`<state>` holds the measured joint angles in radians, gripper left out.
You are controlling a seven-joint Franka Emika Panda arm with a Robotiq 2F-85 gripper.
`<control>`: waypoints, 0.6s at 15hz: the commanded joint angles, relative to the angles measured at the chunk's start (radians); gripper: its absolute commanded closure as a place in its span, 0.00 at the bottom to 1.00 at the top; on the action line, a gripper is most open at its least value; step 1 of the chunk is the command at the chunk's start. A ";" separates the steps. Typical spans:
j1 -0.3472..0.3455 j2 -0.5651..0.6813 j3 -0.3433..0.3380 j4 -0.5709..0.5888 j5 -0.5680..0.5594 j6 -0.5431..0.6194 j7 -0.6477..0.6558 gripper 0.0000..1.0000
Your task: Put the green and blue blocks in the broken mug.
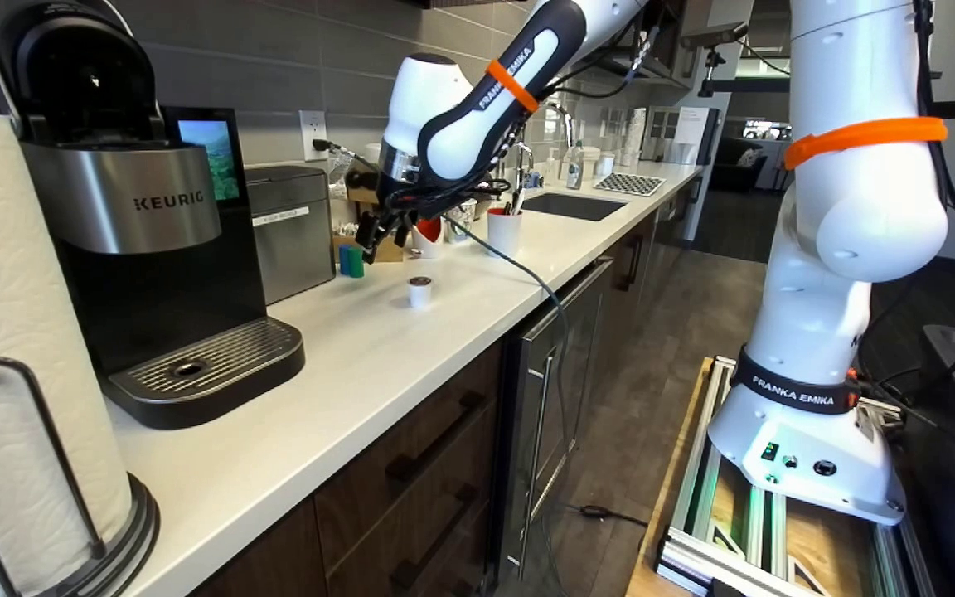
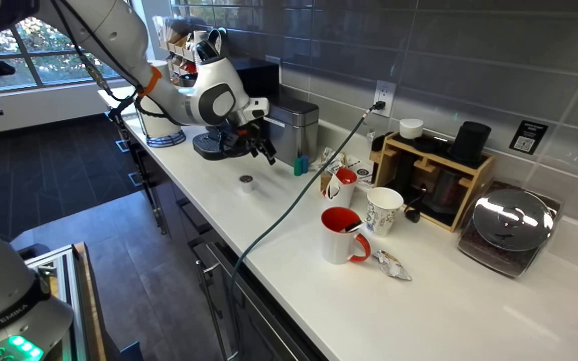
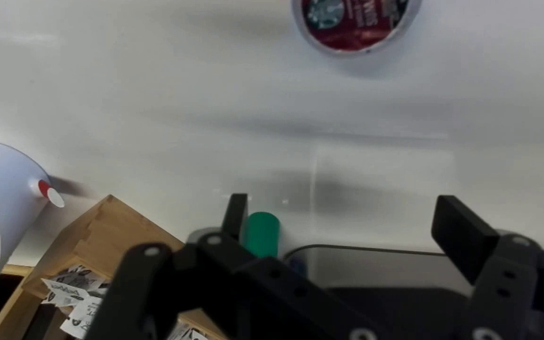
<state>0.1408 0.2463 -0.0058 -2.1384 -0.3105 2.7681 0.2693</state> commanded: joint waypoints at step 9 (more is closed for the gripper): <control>0.086 0.212 -0.110 0.267 -0.004 -0.039 0.087 0.00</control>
<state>0.2320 0.4119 -0.1009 -1.9373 -0.3237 2.7633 0.3838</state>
